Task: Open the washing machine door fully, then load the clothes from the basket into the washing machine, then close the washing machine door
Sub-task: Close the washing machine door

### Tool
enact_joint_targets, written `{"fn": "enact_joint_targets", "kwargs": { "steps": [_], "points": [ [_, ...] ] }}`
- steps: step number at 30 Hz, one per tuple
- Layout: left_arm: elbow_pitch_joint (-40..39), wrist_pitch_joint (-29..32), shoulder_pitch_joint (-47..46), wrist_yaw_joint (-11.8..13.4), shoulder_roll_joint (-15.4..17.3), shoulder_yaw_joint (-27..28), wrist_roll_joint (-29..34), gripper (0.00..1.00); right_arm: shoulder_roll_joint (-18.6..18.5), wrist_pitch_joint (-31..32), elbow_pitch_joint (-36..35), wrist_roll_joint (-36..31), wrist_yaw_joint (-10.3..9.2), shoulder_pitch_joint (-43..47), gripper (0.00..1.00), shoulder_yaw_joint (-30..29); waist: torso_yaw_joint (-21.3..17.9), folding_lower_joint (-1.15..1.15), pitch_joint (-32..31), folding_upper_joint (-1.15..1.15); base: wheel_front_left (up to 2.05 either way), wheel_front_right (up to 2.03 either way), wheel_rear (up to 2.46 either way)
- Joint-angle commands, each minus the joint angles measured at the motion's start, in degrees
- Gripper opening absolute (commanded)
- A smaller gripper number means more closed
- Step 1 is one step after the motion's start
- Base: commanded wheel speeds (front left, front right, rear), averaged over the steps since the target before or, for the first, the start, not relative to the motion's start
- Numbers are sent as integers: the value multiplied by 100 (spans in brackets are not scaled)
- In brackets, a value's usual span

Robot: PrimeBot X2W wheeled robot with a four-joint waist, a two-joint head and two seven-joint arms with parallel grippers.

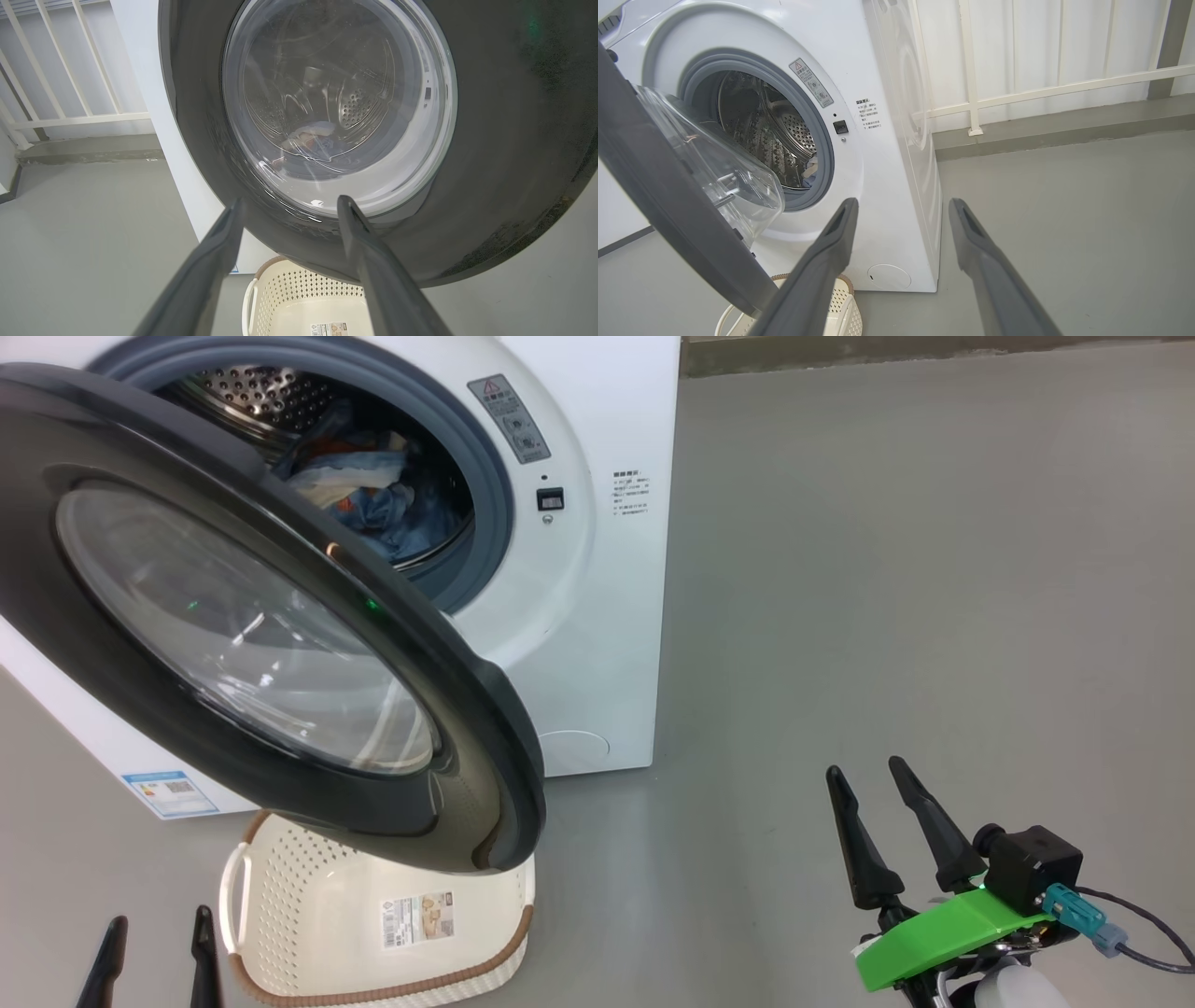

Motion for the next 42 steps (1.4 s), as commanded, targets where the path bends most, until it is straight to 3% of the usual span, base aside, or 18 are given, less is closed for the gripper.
{"fn": "enact_joint_targets", "kwargs": {
  "steps": [1, 11, 12, 13, 14, 15, 24, 31, 42],
  "points": [
    [-103, -53, -75, 37, 48, 228, -2, 100, 12, -27, -130, -55, 9, -10, 100, 126, 3, 0, 2, 0, 0, 0, 0],
    [-67, -53, -106, 4, -15, 255, -34, 100, 12, -27, -115, -62, 9, -6, 100, 110, 20, 0, 8, 0, 0, 0, 0],
    [-75, -53, -112, -2, -24, 250, -43, 100, 12, -27, -89, -70, 9, -3, 83, 104, 27, 0, 6, 0, 0, 0, 0],
    [-81, -53, -114, -5, -28, 249, -49, 100, 12, -27, -73, -79, 9, -2, 47, 106, 29, 0, 4, 0, 0, 0, 0],
    [-84, -53, -116, -7, -32, 248, -55, 100, 12, -27, -63, -83, 9, -3, 4, 108, 33, 0, 2, 0, 0, 0, 0],
    [-85, -53, -116, -9, -35, 245, -62, 100, 12, -27, -61, -81, 9, -2, 0, 107, 35, 0, 1, 0, 0, 0, 0],
    [-80, -53, -128, -20, -58, 270, -102, 100, 12, -27, -381, 62, 9, 0, 0, -11, 62, 0, 20, 0, 0, 0, 0],
    [-67, -53, -158, -24, -71, 257, -152, 100, 12, -27, -1626, 141, 9, -103, 0, -38, 150, 0, 70, 0, 0, 0, 0],
    [132, -53, -213, -25, -79, 66, -349, 100, -106, -27, -3328, -188, 9, -462, 0, 950, 482, 0, 160, 0, 0, 0, 0]
  ]
}}
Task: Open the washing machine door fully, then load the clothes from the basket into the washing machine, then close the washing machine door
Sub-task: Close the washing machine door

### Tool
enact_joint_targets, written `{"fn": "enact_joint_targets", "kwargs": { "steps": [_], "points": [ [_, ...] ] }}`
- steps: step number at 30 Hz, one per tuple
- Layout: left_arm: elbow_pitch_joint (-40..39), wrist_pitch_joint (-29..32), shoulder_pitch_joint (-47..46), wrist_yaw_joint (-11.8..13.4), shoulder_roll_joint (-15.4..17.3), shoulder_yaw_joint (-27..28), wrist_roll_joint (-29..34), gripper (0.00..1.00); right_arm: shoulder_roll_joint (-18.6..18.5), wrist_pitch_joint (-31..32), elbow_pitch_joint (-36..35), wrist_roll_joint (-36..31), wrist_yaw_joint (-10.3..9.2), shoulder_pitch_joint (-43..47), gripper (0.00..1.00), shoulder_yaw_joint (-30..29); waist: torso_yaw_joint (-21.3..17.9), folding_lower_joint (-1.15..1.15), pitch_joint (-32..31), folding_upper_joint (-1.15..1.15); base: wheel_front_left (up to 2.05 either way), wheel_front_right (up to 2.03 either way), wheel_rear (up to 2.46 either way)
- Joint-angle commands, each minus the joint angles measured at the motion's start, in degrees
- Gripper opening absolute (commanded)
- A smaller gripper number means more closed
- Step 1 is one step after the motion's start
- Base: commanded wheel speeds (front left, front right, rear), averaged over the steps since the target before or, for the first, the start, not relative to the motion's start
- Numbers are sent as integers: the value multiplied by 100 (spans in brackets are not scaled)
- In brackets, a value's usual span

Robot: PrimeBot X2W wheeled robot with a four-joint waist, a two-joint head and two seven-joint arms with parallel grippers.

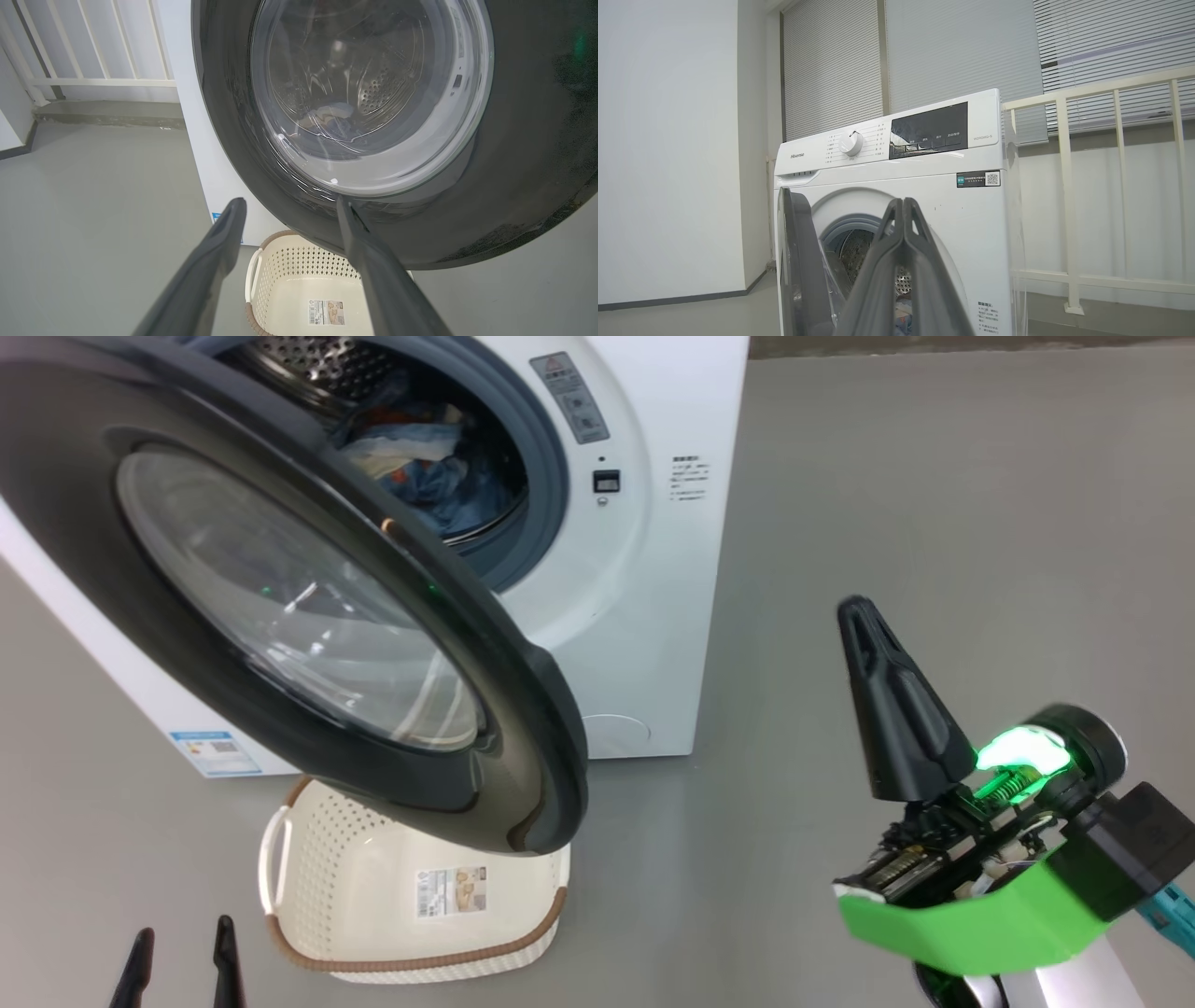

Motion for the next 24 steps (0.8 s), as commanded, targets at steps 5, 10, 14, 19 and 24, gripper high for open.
{"fn": "enact_joint_targets", "kwargs": {
  "steps": [5, 10, 14, 19, 24],
  "points": [
    [-34, -53, -241, -17, 62, 112, -86, 100, -445, -26, -442, -33, 9, -434, 0, 973, 278, 0, 39, 0, 0, 0, 0],
    [-10, -53, -265, -17, 62, 73, -142, 100, -691, -26, -482, 92, 9, -607, 0, 1585, 433, 0, 59, 0, 0, 0, 0],
    [18, -53, -267, -17, 62, 6, -182, 100, -969, -26, -308, 308, 9, -755, 0, 2201, 584, 0, 71, 0, 0, 0, 0],
    [34, -53, -278, -17, 61, -49, -213, 100, -1274, -26, 175, 677, 9, -940, 0, 2872, 745, 0, 105, 0, 0, 0, 0],
    [12, -53, -314, -17, 61, -104, -259, 100, -1385, -26, 684, 960, 9, -1089, 0, 3219, 892, 0, 200, 0, 0, 0, 0]
  ]
}}
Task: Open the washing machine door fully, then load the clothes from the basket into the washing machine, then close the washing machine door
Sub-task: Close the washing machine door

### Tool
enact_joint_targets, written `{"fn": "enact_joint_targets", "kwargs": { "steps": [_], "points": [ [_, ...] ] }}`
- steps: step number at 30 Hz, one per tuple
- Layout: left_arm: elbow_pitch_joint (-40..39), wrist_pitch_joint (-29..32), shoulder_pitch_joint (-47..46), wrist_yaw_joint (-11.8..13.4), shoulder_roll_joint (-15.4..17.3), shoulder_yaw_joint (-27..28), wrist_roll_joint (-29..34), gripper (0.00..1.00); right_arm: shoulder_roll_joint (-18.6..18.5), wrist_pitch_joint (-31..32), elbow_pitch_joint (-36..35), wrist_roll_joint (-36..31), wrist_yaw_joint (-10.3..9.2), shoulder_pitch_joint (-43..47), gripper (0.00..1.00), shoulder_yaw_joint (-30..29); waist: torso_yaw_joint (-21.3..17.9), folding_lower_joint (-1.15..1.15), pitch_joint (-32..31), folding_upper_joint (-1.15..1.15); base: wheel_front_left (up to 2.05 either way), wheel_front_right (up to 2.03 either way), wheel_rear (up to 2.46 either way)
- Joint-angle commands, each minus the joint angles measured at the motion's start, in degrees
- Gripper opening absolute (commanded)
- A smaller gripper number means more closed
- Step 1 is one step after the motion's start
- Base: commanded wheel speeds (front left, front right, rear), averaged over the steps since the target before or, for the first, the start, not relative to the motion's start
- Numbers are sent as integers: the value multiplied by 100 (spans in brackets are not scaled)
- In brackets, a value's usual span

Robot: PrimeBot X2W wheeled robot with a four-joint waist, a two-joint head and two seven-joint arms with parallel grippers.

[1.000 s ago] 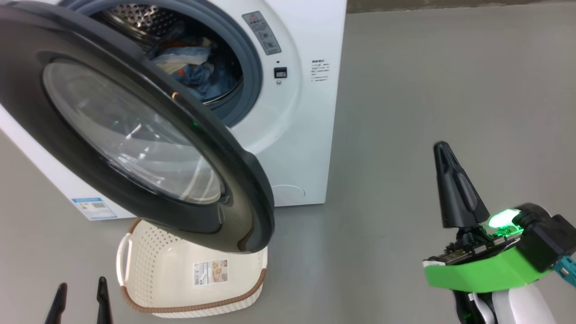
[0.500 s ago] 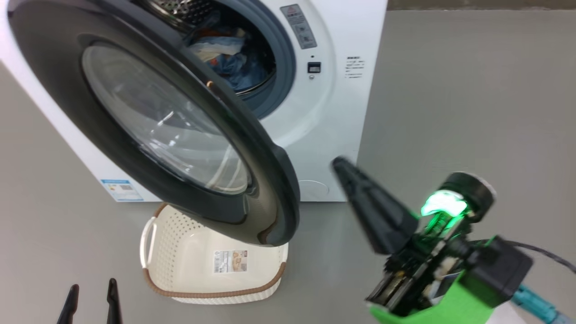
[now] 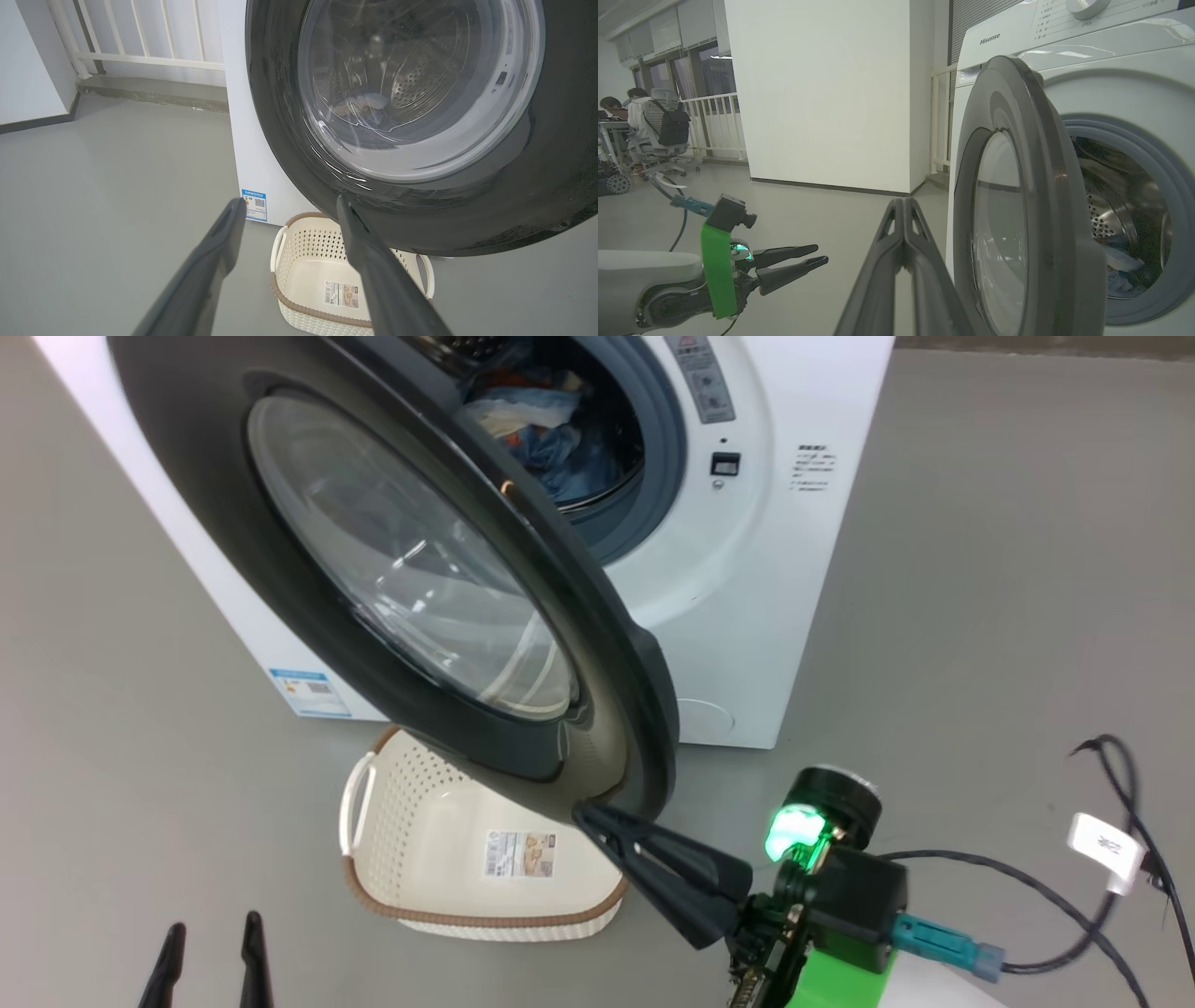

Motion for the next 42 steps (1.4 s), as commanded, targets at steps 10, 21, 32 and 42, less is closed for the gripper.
{"fn": "enact_joint_targets", "kwargs": {
  "steps": [10, 21, 32, 42],
  "points": [
    [-174, -53, -537, -17, 69, -78, -186, 100, -129, -26, 588, 336, 9, -216, 0, 443, 412, 0, 476, 0, 0, 0, 0],
    [-191, -53, -907, -17, 69, -311, -348, 100, -60, -26, 1323, 438, 9, -521, 0, 458, 637, 0, 988, 0, 0, 0, 0],
    [-181, -53, -1222, -17, 69, -470, -455, 100, 228, -26, 1990, 171, 9, -898, 0, -102, 713, 0, 1426, 0, 0, 0, 0],
    [-161, -54, -1474, -17, 69, -613, -432, 100, 722, -26, 2272, -730, 9, -1284, 0, -1581, 603, 0, 1683, 0, 0, 0, 0]
  ]
}}
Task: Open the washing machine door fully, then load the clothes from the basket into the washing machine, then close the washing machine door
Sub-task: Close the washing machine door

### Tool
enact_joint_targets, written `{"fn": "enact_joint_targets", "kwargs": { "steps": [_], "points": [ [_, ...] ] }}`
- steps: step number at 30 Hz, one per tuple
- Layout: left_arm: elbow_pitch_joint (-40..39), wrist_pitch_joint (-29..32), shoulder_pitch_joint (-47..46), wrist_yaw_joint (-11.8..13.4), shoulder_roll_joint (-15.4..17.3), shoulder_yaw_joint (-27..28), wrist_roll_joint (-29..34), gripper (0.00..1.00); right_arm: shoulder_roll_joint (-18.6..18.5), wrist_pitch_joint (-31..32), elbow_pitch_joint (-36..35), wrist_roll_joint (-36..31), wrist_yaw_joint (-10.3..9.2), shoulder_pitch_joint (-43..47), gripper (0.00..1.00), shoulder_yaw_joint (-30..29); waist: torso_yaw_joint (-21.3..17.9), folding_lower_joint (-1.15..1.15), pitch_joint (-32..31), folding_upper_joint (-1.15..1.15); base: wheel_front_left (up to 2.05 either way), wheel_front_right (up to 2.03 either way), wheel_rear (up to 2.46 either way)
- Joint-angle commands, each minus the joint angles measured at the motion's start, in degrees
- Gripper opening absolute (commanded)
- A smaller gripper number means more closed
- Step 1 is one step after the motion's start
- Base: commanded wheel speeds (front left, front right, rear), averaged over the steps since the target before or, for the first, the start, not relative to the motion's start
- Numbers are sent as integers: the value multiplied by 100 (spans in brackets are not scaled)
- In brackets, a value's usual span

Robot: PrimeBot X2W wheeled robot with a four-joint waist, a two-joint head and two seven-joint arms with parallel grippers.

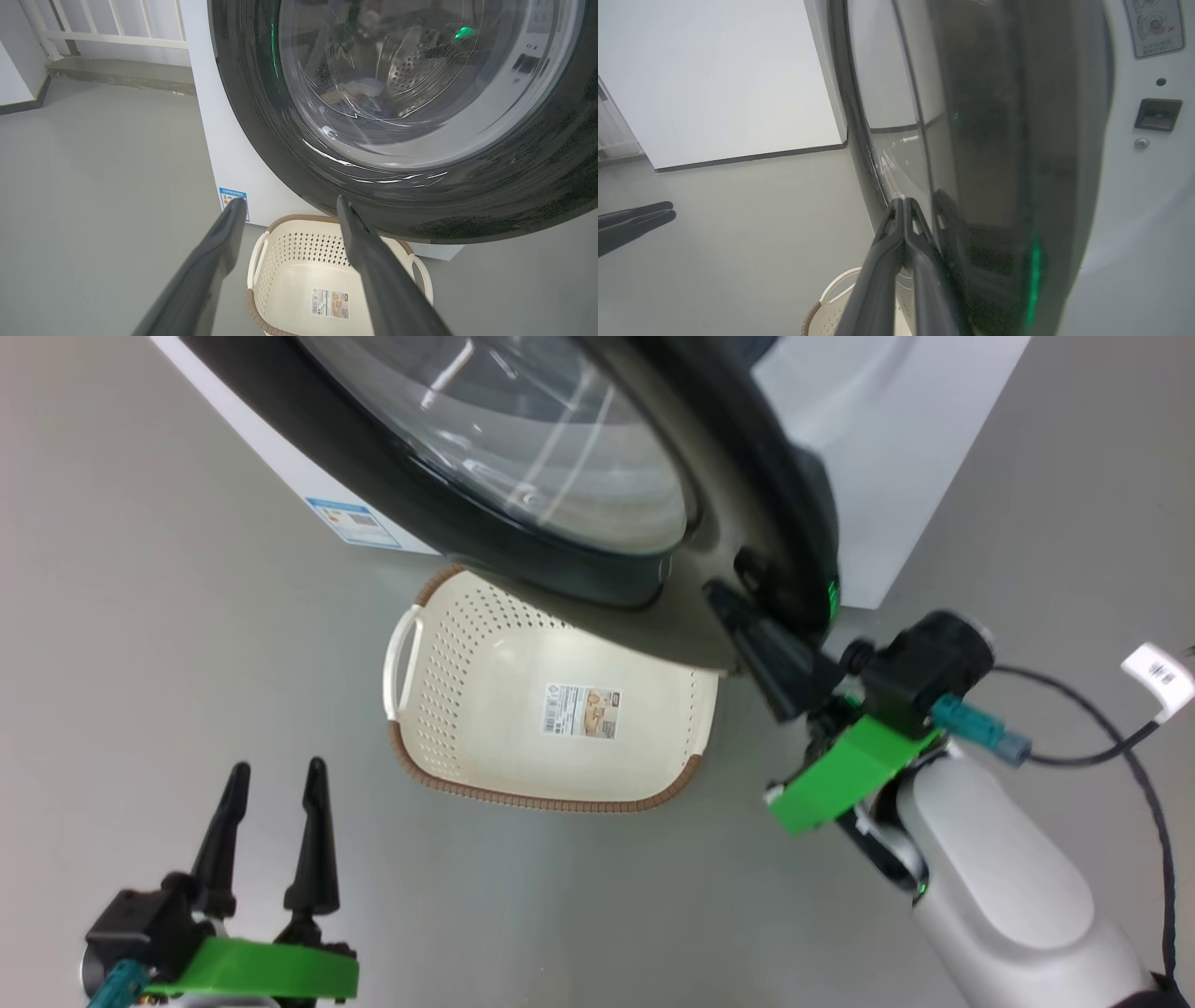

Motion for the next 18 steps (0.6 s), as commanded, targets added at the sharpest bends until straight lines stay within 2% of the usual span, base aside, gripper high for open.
{"fn": "enact_joint_targets", "kwargs": {
  "steps": [1, 12, 18],
  "points": [
    [-123, -52, -185, -17, 108, 145, 19, 100, 203, -26, -64, -100, 8, -103, 0, -110, -44, 0, 74, 0, 0, 0, 0],
    [-166, -52, -549, -18, 108, -130, -124, 100, 595, -26, 169, -643, 8, -902, 0, -1037, -19, 0, 625, 0, 0, 0, 0],
    [-148, -52, -769, -18, 108, -228, -162, 100, 691, -26, 287, -838, 8, -1437, 0, -1231, -31, 0, 911, 0, 0, 0, 0]
  ]
}}
